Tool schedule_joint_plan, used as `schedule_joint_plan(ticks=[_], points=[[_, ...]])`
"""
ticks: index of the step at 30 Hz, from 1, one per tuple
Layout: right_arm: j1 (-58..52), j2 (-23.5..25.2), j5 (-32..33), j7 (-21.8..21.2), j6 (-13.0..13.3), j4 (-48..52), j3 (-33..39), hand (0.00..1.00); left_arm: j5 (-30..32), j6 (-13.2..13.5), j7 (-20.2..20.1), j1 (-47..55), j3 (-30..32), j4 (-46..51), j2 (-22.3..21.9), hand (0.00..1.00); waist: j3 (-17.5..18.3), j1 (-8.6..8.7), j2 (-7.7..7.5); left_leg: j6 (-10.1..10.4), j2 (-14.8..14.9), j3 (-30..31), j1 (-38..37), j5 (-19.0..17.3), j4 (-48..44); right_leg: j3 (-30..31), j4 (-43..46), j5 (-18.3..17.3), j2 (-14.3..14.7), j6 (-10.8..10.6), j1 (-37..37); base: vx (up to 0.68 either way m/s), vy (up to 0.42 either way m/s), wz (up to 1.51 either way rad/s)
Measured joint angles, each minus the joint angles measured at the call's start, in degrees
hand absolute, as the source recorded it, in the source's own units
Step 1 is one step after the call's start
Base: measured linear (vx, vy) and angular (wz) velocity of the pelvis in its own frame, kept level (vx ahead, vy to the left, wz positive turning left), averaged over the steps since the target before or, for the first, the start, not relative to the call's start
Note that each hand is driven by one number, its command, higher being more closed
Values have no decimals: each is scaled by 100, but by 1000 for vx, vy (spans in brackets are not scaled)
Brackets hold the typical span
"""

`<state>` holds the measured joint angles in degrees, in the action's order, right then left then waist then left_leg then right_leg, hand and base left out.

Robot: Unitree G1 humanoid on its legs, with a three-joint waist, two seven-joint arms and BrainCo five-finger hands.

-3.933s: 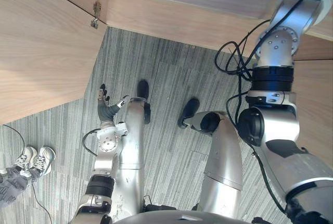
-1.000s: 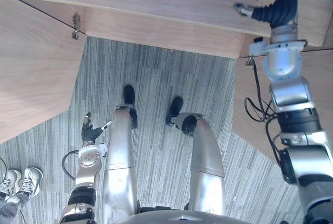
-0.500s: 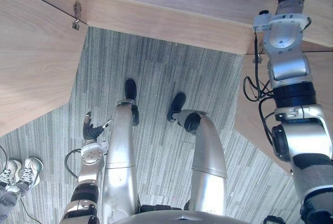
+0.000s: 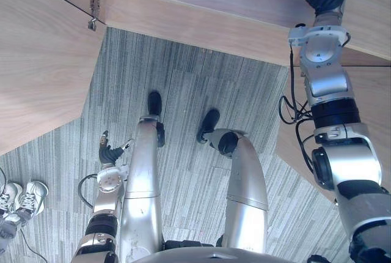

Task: Walk over to the cabinet, pick up the folder, carry it to the office cabinet, place the folder inside the office cabinet, then close the office cabinet door

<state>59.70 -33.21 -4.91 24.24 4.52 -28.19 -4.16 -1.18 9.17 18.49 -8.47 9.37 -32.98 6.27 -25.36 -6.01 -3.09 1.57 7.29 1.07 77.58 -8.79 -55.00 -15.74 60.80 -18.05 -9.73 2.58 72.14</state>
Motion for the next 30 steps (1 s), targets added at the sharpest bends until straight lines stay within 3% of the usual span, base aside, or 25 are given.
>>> schedule_joint_plan(ticks=[8,20,26,30], points=[[746,-9,263,-5,-3,-687,-20,100,-3,17,4,1,-30,67,3,0,-27,-7,46,3,-2,-8,36,5,5,4,3,2,-6,3,41,-4,17,0],[809,-12,726,5,26,-572,-145,100,-99,41,2,2,-39,73,11,0,-34,1,58,3,17,6,37,10,-85,5,97,11,-4,28,43,0,6,0],[-429,26,604,16,101,1069,-109,100,-91,22,-11,1,-39,86,14,0,-34,8,58,-33,47,44,7,-110,-337,2,235,-53,8,-5,-53,-8,22,-3],[-2088,454,105,1,155,2435,20,100,-19,-73,-39,18,-36,79,44,0,-26,7,46,-58,135,-11,-463,-287,-492,91,248,-102,98,-52,-531,-16,32,-10]])
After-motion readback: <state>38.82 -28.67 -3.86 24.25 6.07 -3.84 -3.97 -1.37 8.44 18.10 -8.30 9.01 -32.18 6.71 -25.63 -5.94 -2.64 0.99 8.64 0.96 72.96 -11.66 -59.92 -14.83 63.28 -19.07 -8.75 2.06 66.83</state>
